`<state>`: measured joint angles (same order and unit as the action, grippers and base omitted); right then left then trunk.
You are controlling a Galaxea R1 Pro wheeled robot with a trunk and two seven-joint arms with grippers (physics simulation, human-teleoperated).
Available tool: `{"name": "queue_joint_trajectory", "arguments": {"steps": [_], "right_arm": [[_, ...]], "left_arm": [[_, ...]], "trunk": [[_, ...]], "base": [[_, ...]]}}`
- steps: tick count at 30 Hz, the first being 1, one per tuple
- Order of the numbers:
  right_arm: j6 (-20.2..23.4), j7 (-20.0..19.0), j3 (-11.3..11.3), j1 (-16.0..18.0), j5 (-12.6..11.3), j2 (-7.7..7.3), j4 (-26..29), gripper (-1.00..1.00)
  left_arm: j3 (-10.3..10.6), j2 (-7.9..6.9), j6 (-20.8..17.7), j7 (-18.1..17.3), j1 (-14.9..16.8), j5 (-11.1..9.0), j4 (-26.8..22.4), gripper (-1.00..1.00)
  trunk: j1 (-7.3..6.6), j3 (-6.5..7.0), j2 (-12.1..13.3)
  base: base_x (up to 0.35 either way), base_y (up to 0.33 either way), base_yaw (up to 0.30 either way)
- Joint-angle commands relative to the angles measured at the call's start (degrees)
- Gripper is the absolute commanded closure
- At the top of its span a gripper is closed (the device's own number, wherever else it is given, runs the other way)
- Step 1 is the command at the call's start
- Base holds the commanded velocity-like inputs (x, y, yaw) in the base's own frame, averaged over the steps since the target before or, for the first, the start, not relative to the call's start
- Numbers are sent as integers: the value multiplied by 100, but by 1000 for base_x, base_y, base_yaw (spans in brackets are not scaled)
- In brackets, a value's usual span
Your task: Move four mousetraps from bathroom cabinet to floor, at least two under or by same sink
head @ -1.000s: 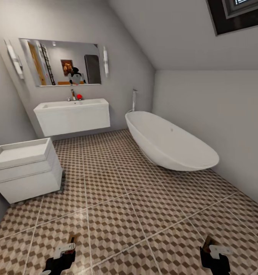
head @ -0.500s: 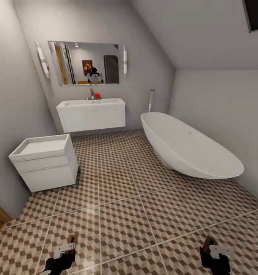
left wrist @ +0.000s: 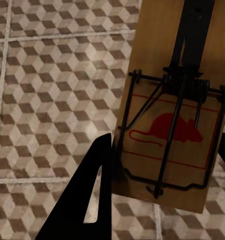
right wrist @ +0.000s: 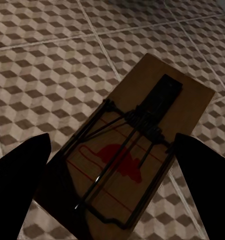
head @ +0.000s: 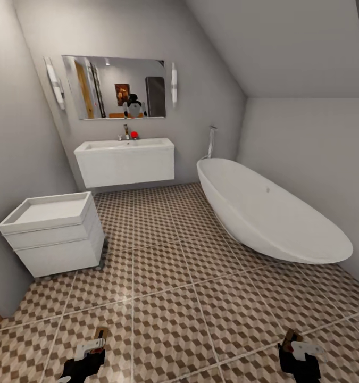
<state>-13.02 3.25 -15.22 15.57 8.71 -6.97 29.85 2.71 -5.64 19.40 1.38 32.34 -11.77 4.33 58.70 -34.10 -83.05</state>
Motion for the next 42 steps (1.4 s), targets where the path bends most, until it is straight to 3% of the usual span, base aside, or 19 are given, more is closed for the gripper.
{"name": "queue_joint_trajectory", "arguments": {"steps": [1, 16, 30, 42], "right_arm": [[-16, 18, -16, 4, 60, 2, -6, 100], [-16, 18, -16, 5, 60, 7, -6, 100], [-16, 18, -16, 4, 60, 5, -6, 100], [-16, 18, -16, 5, 60, 2, -6, 100]], "left_arm": [[28, 2, 37, 29, 10, -10, 23, 100], [28, 2, 37, 29, 10, -10, 24, 100], [28, 2, 37, 29, 9, -10, 24, 100], [28, 2, 37, 29, 10, -10, 24, 100]], "trunk": [[3, -5, -2], [3, -5, -2], [3, -5, -2], [3, -5, -2]], "base": [[314, -25, 0], [314, -3, 9], [311, -18, 259], [304, -120, 31]]}}
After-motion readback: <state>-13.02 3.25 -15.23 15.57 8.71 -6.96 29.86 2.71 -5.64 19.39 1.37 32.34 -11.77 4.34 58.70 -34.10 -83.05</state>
